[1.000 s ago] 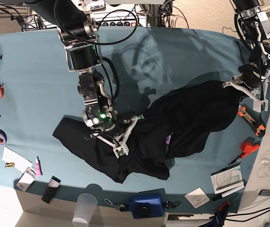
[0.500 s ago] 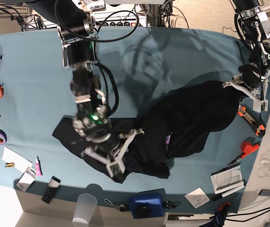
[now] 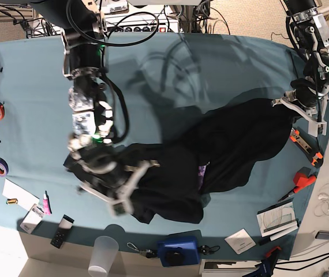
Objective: Layout the t-shirt on the table in an organized manner, then fold the t-shirt properly
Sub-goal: 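Lift and stretch the shirt between both grippers, then lay it flat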
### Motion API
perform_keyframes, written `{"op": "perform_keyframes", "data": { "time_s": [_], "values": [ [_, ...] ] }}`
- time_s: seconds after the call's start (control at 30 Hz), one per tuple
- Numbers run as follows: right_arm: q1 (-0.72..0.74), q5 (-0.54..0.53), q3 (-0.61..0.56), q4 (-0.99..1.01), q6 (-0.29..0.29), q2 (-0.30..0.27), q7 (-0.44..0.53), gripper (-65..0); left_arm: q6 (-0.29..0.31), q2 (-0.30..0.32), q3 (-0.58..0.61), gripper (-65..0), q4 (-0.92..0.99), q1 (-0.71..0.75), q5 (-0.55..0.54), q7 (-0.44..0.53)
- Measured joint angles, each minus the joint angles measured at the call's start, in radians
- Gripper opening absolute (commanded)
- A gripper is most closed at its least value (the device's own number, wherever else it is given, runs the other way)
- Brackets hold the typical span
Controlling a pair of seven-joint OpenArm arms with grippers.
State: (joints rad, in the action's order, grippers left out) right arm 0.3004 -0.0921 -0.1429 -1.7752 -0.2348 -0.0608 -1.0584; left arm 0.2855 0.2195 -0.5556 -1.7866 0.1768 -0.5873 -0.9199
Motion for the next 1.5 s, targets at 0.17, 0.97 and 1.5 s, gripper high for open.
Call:
{"op": "perform_keyframes", "data": {
  "time_s": [0.17,0.97,1.5],
  "values": [
    [-0.093,-0.118,0.216,-0.059,-0.024,-0.042,-0.029,-65.0,0.0,0.0,0.0,-65.0,0.0,0.0,-0.006,-0.103],
    [-0.519,-0.723,1.062,-0.473,-0.193,-0.219,-0.108,-65.0,0.06,0.0,-0.153,-65.0,-0.459,0.243,-0.225,-0.137],
    [-0.433,-0.851,1.241,-0.48,-0.248,-0.348,-0.061,-65.0,0.064,-0.003,-0.432,-65.0,-0.557,0.255,-0.369,-0.051]
  ]
}}
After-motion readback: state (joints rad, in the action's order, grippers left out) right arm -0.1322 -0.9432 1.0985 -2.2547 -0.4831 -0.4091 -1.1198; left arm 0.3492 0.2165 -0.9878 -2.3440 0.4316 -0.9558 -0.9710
